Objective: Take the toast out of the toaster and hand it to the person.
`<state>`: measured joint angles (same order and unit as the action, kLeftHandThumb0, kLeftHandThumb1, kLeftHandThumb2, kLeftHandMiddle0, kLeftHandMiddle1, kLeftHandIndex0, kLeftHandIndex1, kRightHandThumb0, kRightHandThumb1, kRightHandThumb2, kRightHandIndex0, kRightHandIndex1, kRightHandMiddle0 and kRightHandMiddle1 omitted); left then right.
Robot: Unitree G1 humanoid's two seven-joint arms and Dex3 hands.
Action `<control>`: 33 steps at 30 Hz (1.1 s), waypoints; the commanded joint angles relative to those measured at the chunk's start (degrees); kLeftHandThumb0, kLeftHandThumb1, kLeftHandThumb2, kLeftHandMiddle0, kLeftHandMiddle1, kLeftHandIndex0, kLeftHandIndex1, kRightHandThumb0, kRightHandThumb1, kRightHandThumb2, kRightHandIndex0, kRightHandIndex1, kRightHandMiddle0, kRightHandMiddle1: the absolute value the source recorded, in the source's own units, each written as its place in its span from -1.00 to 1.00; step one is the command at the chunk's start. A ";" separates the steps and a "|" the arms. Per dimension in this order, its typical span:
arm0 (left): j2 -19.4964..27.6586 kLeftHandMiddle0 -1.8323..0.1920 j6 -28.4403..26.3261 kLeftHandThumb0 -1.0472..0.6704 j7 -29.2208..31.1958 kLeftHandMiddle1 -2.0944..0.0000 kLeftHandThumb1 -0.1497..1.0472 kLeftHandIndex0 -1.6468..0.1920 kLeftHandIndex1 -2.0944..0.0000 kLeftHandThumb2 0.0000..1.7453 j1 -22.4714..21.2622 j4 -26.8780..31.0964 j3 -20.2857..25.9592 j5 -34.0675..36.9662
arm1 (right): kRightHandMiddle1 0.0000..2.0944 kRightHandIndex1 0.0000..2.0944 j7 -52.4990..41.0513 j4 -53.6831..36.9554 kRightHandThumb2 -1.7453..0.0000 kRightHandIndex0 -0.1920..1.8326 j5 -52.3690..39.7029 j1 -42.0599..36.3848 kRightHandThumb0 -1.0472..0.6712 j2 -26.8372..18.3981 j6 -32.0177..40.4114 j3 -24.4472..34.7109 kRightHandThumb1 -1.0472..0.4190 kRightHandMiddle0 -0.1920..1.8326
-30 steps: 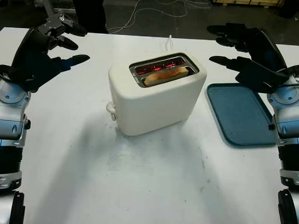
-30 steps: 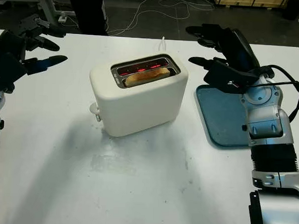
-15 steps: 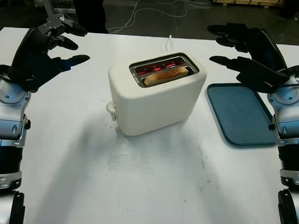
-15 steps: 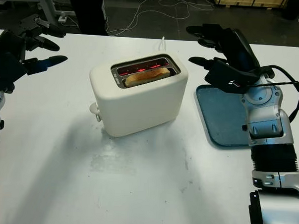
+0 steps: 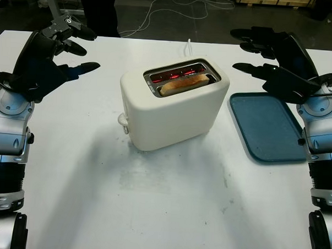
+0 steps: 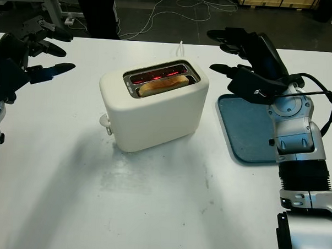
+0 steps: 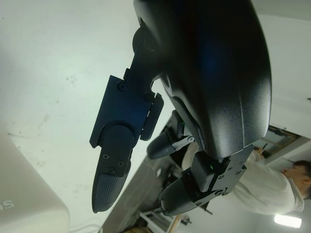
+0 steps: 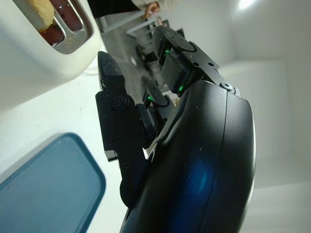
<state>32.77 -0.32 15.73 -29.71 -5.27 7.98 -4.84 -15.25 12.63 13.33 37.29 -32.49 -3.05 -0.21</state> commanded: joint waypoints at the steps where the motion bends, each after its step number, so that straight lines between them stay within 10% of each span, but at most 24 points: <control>1: -0.10 0.61 0.46 -0.40 -0.07 -0.18 0.54 0.53 0.00 -0.73 -0.03 -0.09 0.59 0.67 | -1.00 -0.95 0.02 0.01 0.95 -0.16 0.28 -0.37 -0.06 -0.14 -0.52 -0.05 -0.83 -0.19; 33: -0.03 0.63 -0.22 -0.40 0.10 -0.17 0.48 0.54 0.01 -0.65 0.35 0.59 0.71 0.61 | -1.00 -0.97 0.02 0.06 0.95 -0.17 -0.92 -0.59 -0.04 0.41 -0.50 0.48 -0.83 -0.20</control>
<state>32.76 -0.46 15.78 -29.71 -5.30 8.68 -4.36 -15.25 12.89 12.84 37.26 -32.48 -3.97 -0.21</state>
